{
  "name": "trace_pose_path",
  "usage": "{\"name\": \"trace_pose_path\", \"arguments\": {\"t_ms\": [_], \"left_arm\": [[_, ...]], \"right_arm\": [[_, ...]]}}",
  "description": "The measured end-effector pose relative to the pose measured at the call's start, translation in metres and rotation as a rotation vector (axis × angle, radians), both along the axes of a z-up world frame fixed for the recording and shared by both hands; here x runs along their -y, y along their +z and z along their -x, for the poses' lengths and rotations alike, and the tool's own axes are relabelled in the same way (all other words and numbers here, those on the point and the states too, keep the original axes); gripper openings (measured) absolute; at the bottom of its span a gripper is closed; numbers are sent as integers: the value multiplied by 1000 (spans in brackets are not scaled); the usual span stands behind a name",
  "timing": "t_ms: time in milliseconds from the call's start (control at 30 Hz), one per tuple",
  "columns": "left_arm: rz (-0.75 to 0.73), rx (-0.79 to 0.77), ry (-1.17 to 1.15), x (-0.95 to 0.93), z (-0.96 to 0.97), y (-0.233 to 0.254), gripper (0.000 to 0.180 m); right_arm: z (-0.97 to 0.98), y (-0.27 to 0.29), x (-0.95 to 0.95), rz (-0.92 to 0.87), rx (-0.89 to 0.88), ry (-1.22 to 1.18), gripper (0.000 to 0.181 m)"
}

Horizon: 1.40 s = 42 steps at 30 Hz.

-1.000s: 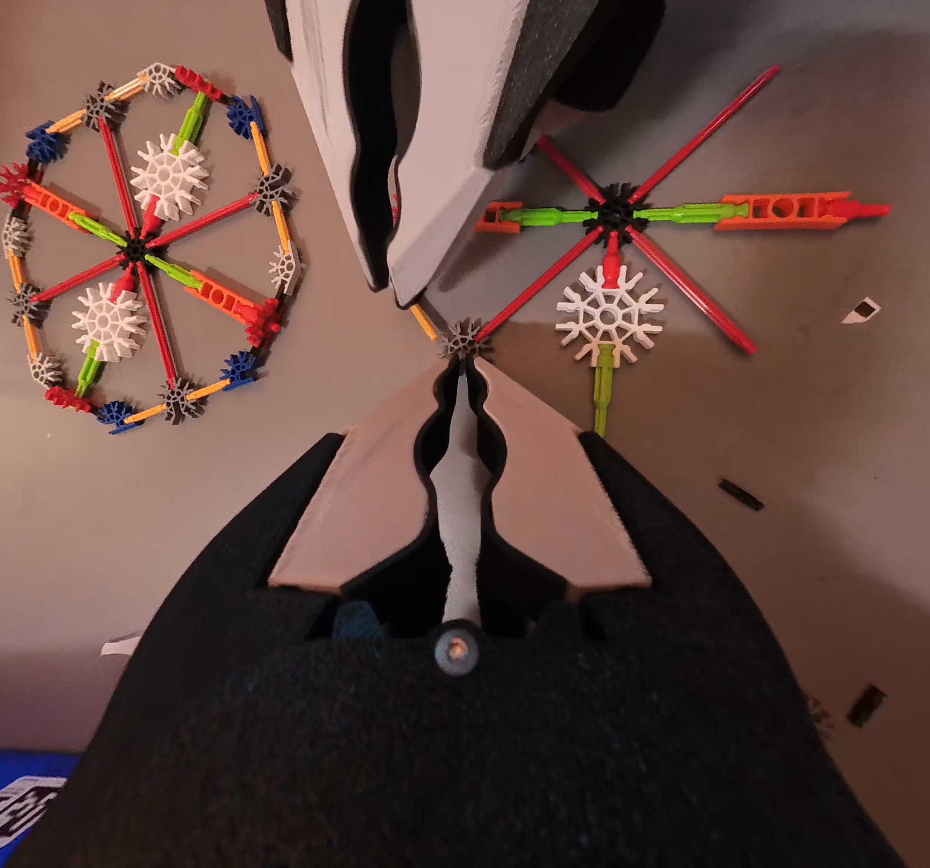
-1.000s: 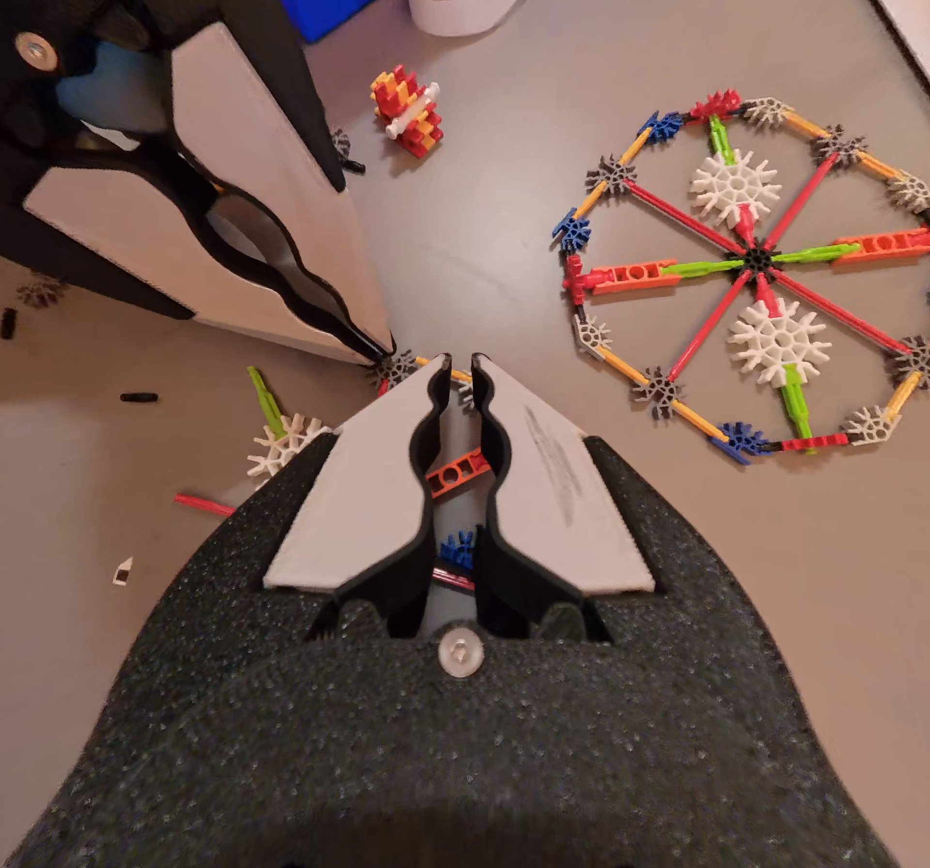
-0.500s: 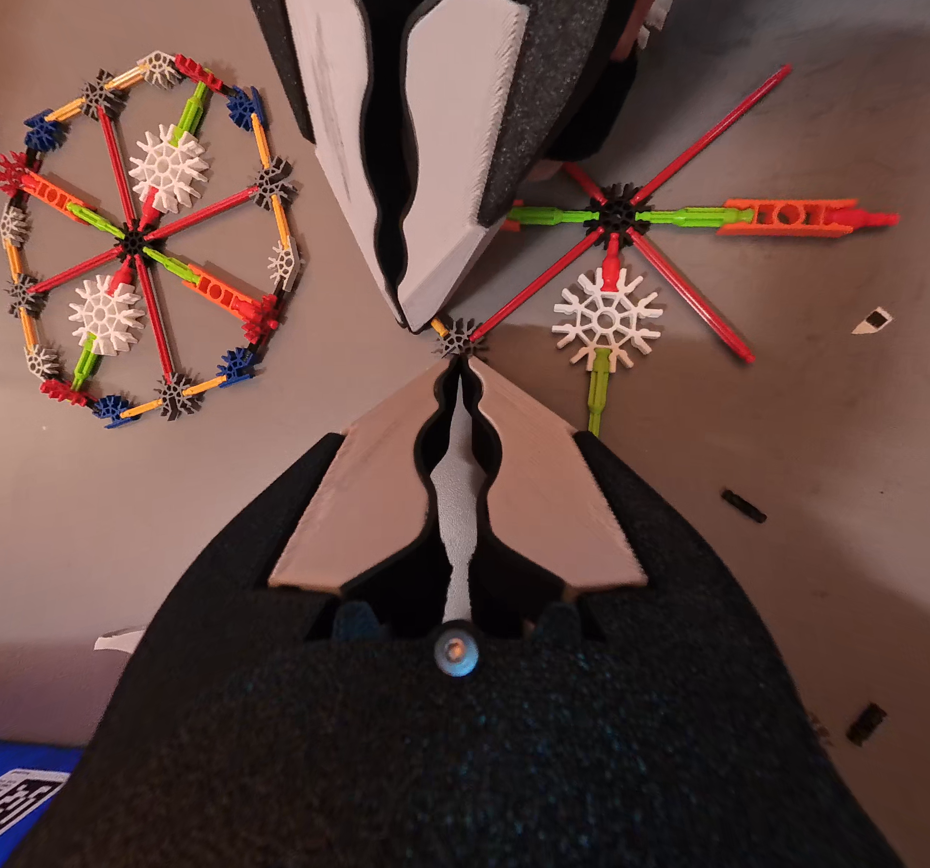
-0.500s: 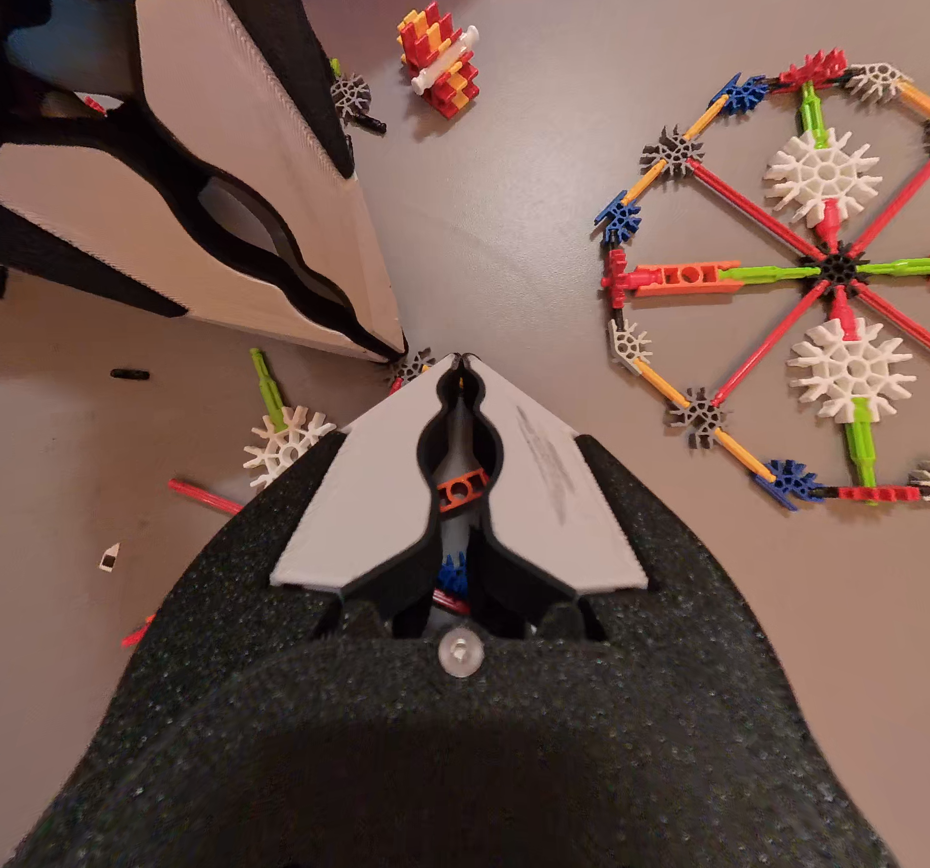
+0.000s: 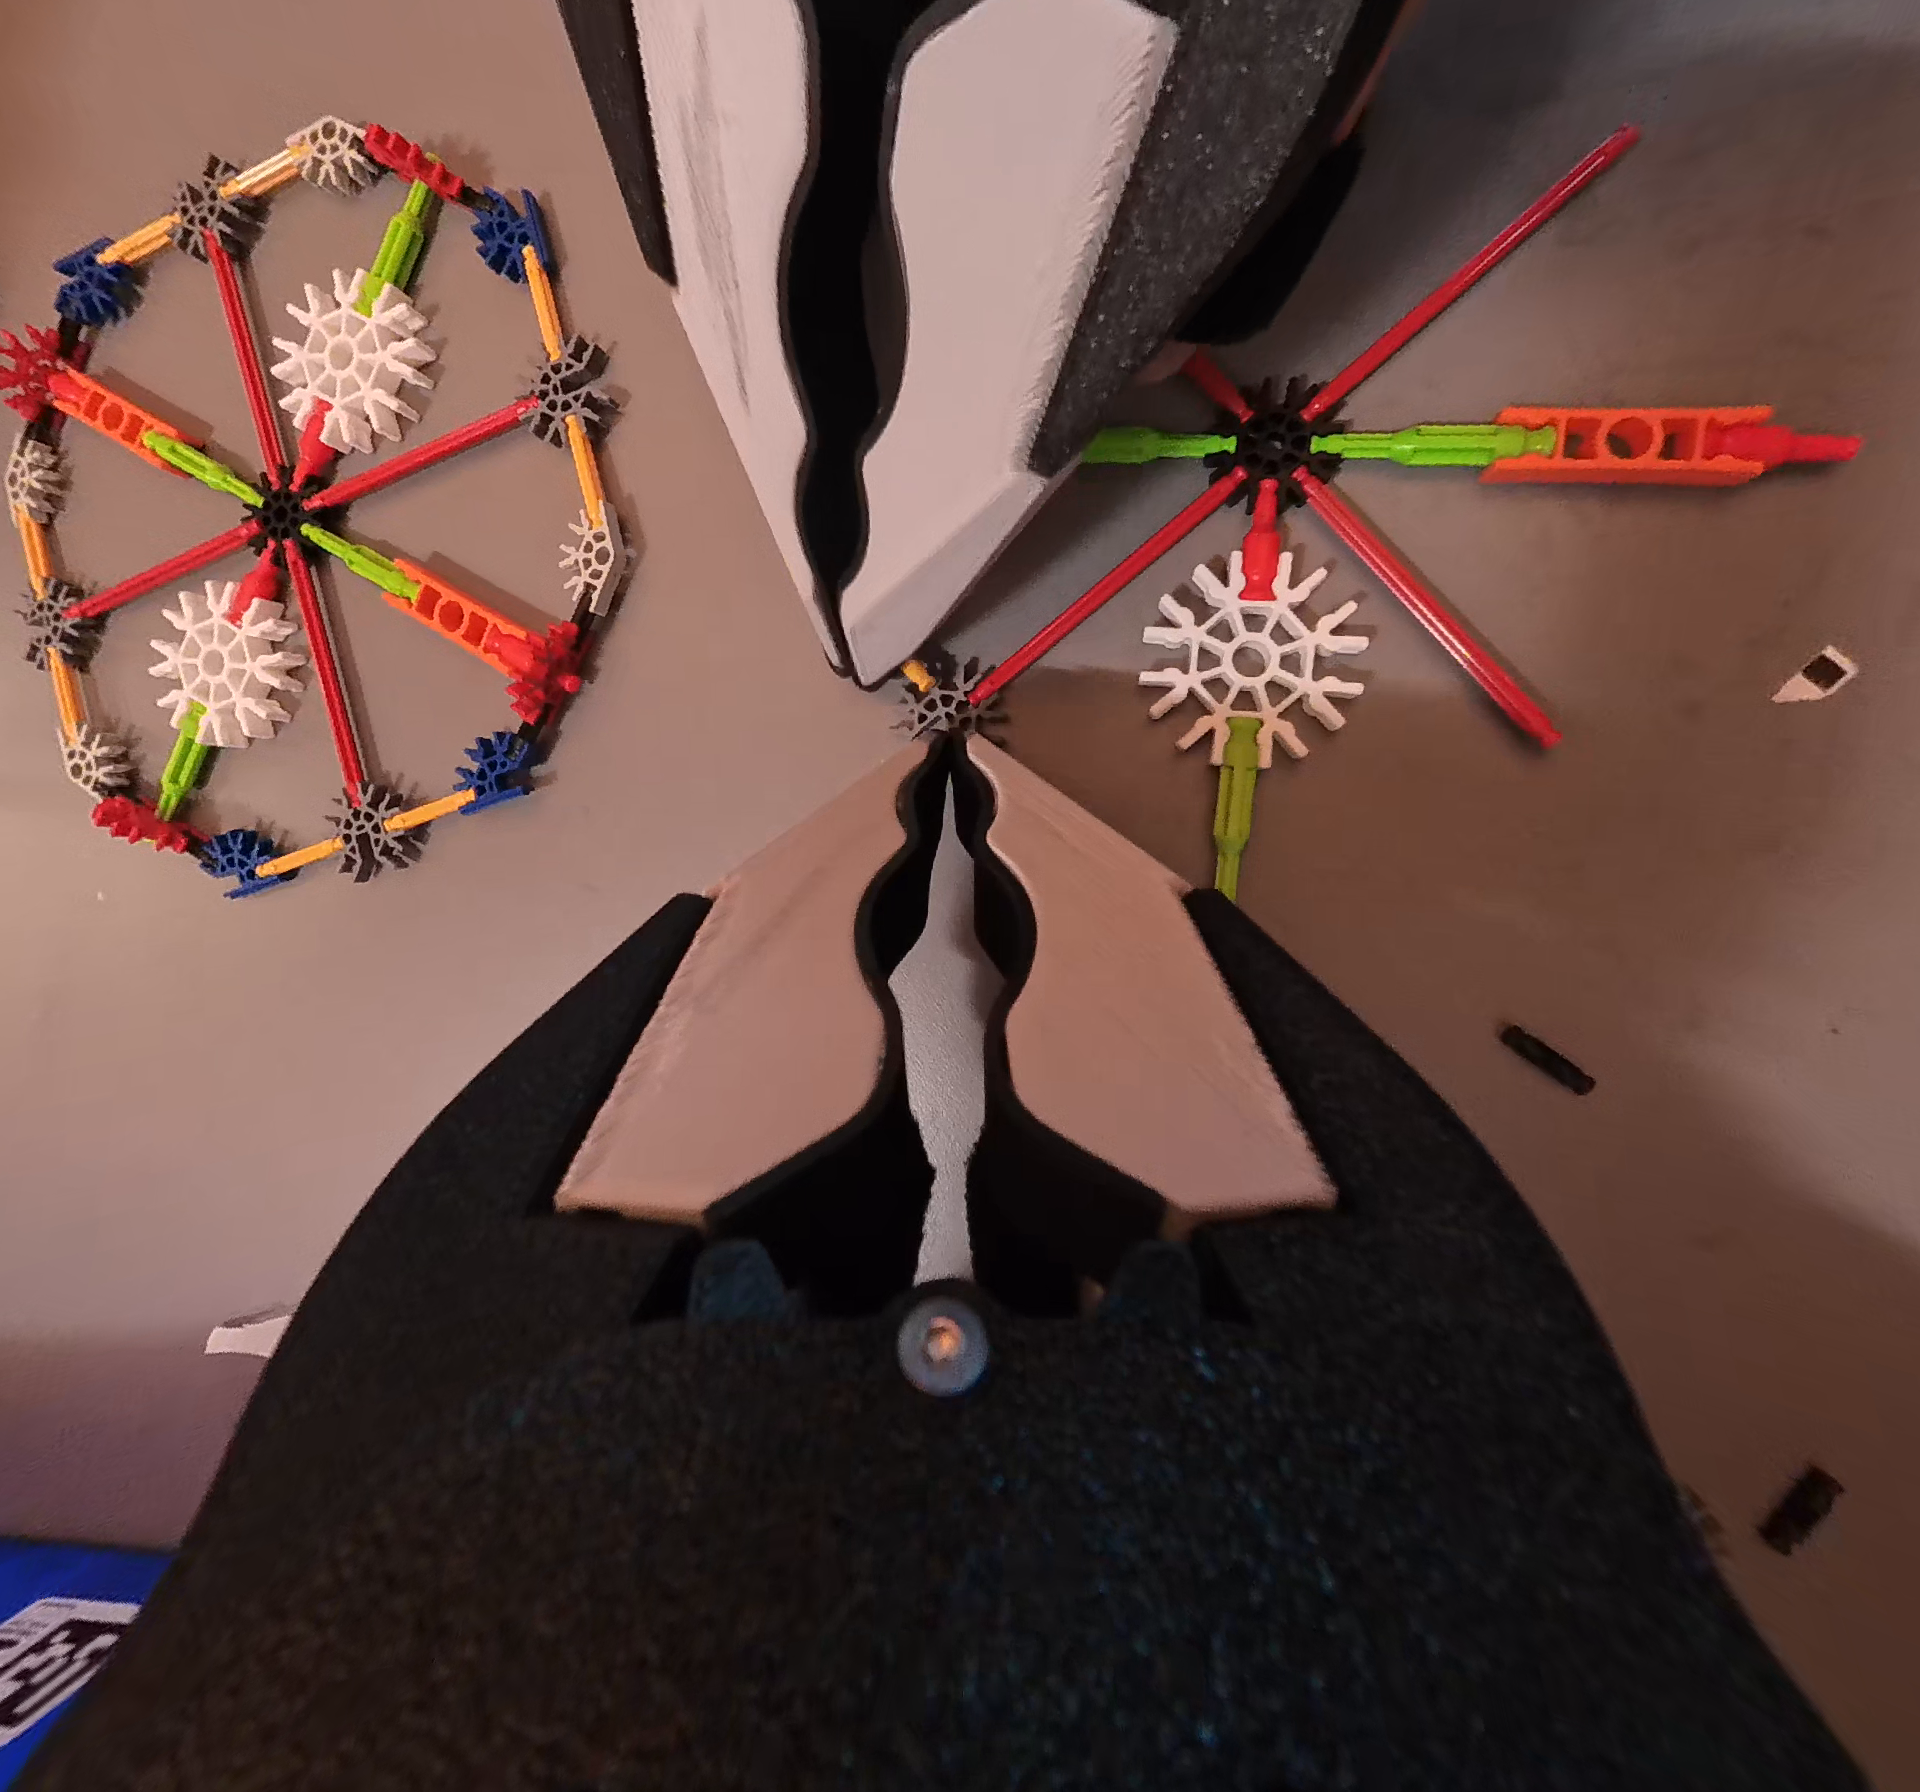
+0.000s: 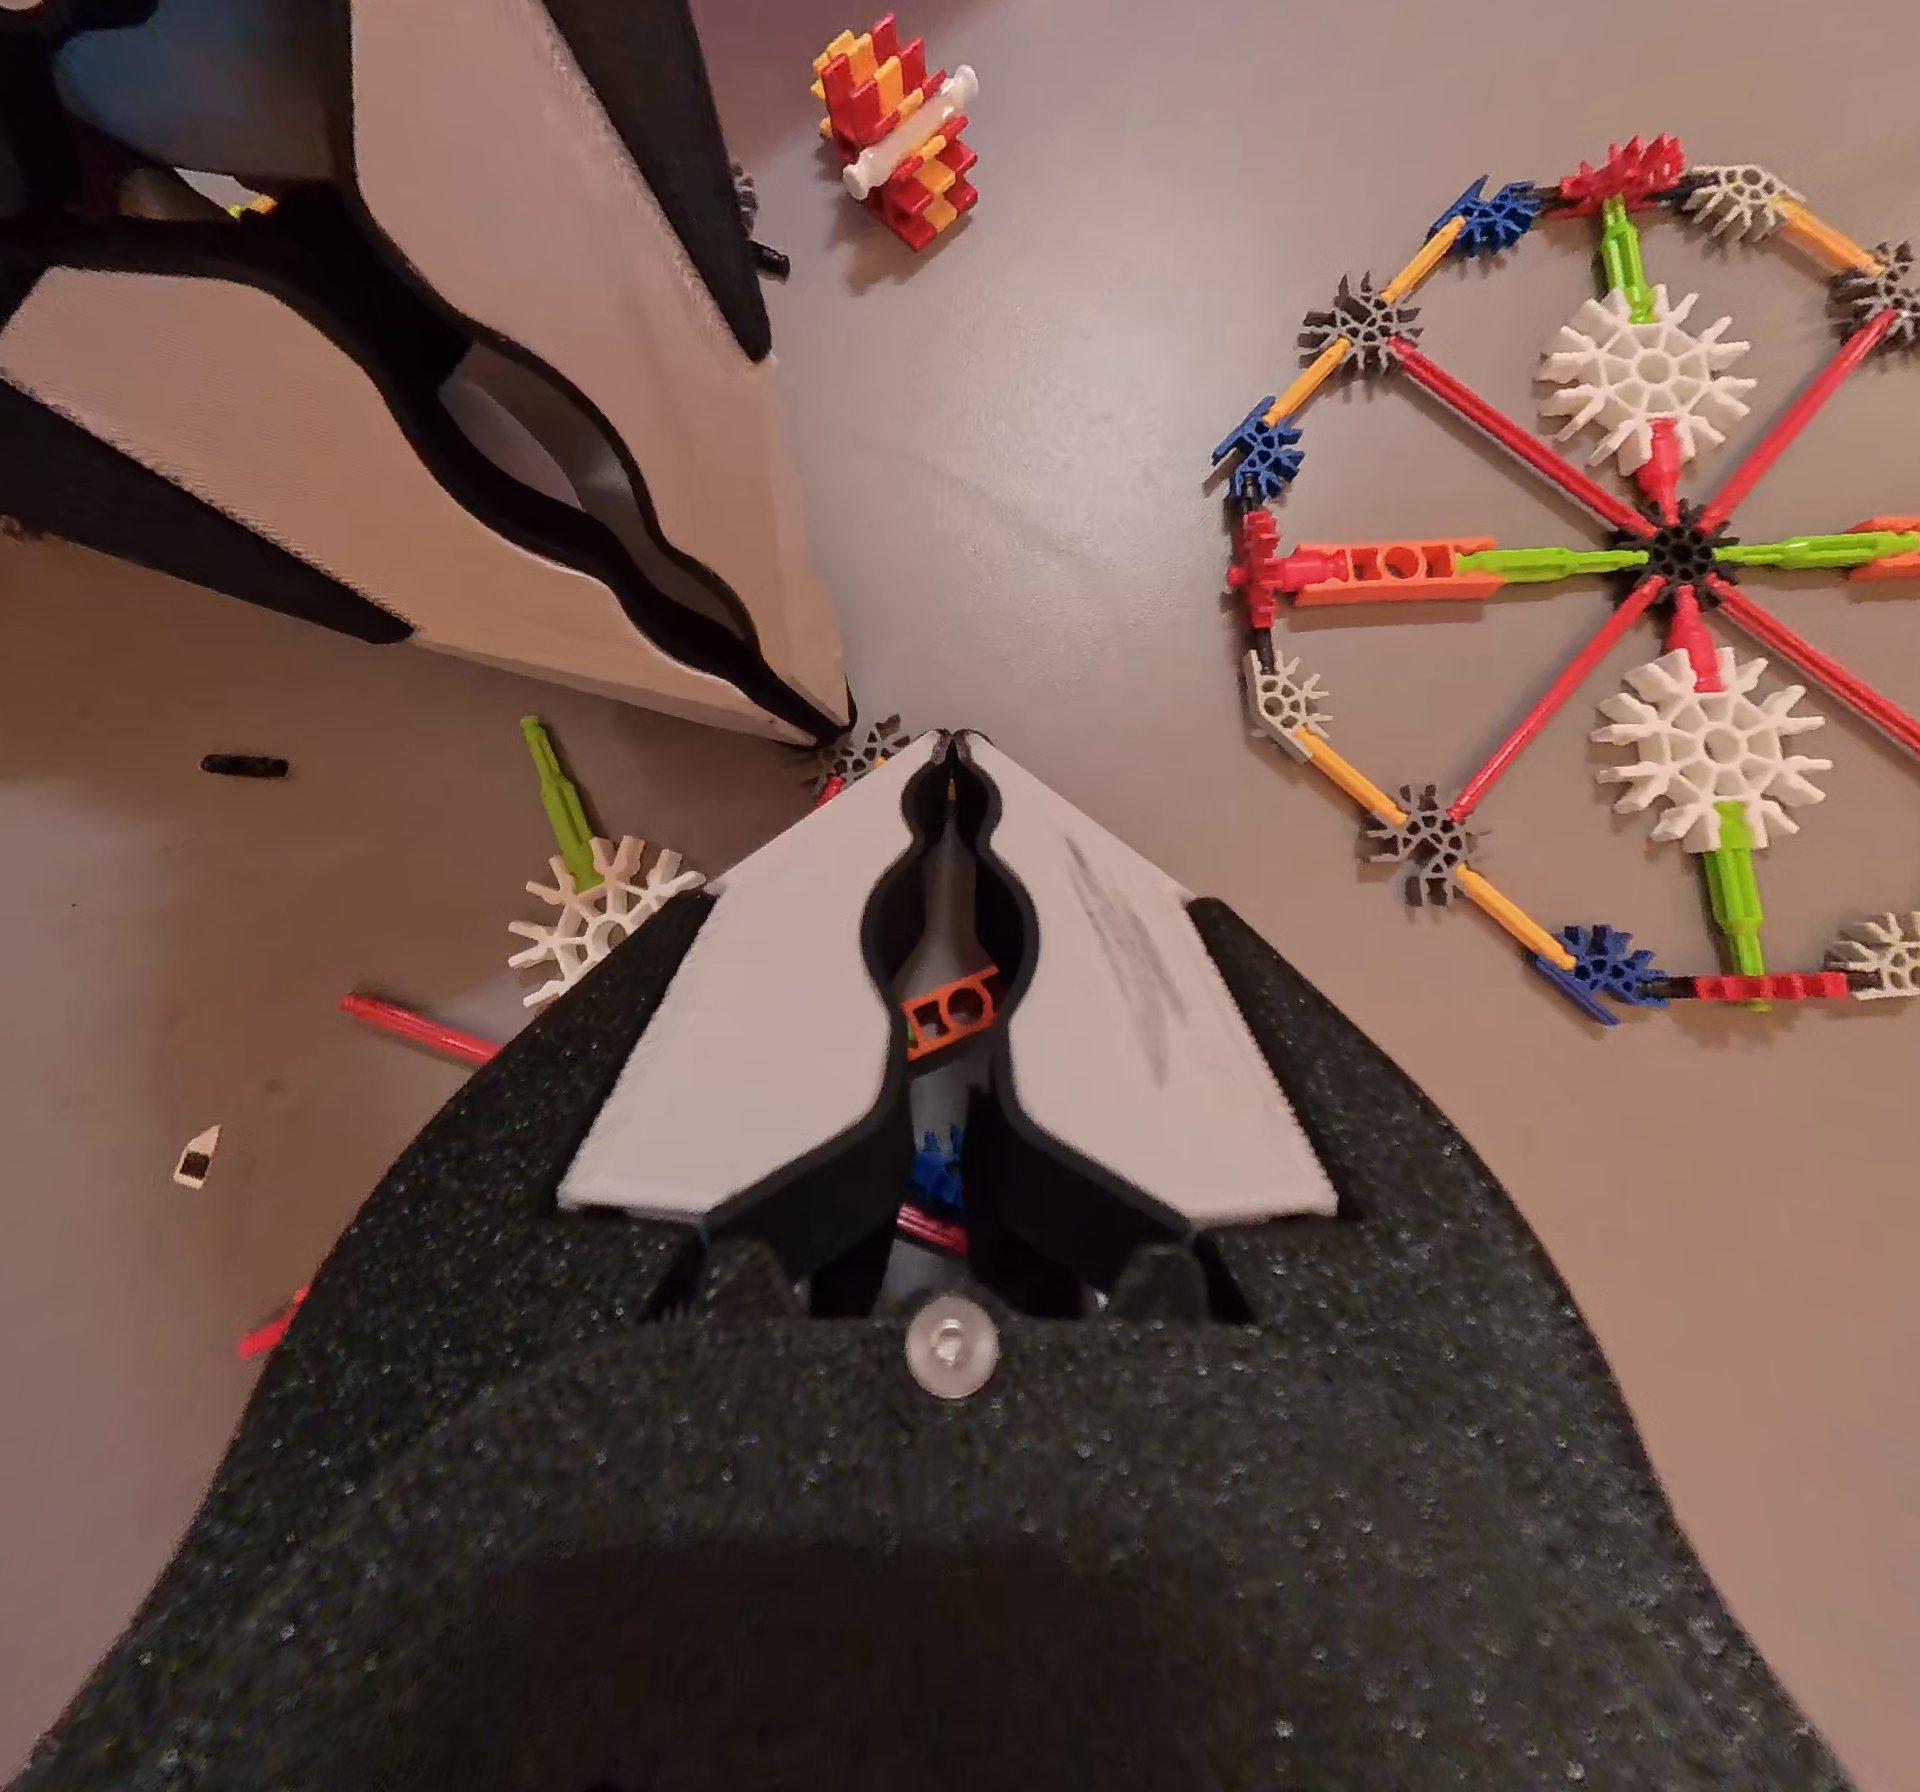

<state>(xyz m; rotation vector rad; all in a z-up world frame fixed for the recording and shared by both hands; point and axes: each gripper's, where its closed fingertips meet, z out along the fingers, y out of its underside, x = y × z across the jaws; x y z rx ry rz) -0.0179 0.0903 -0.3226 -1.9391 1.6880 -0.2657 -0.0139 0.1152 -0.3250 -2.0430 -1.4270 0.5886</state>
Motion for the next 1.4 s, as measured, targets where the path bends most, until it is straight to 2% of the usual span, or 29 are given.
{"name": "trace_pose_path", "arguments": {"t_ms": [33,200,367,933,1167,1300,1400], "left_arm": [[0,-1,-1,0,0,0,0],[1,5,5,0,1,0,0],[5,4,0,-1,0,0,0],[9,8,4,-2,0,-2,0],[13,15,6,-2,-1,-2,0],[16,21,7,-3,-1,-2,0],[22,29,11,-3,-1,-3,0]], "right_arm": [[0,0,0,-1,-1,-1,0],[-2,17,0,5,-62,-20,0],[-3,2,4,36,-17,2,0],[-3,2,5,38,-38,-1,0],[-3,2,6,3,-39,-3,0],[-4,2,6,-78,28,13,0],[-4,1,6,-58,26,1,0]]}}
